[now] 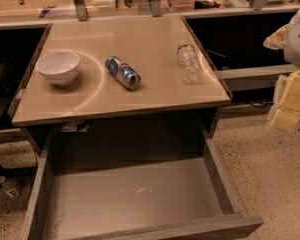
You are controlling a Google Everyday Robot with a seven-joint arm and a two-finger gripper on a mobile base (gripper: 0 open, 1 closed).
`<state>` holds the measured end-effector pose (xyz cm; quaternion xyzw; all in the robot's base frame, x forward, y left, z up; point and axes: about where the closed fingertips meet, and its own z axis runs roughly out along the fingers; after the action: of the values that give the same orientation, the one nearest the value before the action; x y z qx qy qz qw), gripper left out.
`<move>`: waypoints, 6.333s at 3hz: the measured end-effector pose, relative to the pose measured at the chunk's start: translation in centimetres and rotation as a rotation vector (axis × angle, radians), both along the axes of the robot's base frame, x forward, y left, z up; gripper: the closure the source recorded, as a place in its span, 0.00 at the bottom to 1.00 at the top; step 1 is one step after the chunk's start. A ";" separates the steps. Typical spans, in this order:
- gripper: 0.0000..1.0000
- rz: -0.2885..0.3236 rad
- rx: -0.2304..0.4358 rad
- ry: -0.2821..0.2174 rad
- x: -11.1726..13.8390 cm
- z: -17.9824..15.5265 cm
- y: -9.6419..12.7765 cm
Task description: Place redbull can into top drawer
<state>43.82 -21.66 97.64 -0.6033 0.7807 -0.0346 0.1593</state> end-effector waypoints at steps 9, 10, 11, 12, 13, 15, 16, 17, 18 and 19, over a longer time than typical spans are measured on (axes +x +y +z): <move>0.00 0.124 0.038 0.105 13.6 -6.5 20.9; 0.00 0.109 0.137 0.115 15.5 -6.5 23.3; 0.00 0.097 0.216 0.113 18.2 -5.1 26.0; 0.00 0.097 0.216 0.113 18.2 -5.2 26.0; 0.00 0.078 0.231 0.130 19.7 -6.0 26.7; 0.00 -0.006 0.243 0.180 24.1 -8.6 27.6; 0.00 -0.049 0.244 0.197 25.6 -10.1 27.6; 0.00 -0.079 0.246 0.212 26.6 -11.4 27.6; 0.00 -0.091 0.247 0.232 27.0 -12.9 27.9; 0.00 -0.094 0.250 0.260 27.0 -14.3 28.2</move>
Offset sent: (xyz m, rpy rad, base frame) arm 0.0445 0.0659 -0.0170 -0.0851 0.0757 0.0569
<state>70.82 6.58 83.33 -0.5409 0.8203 0.1334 0.1291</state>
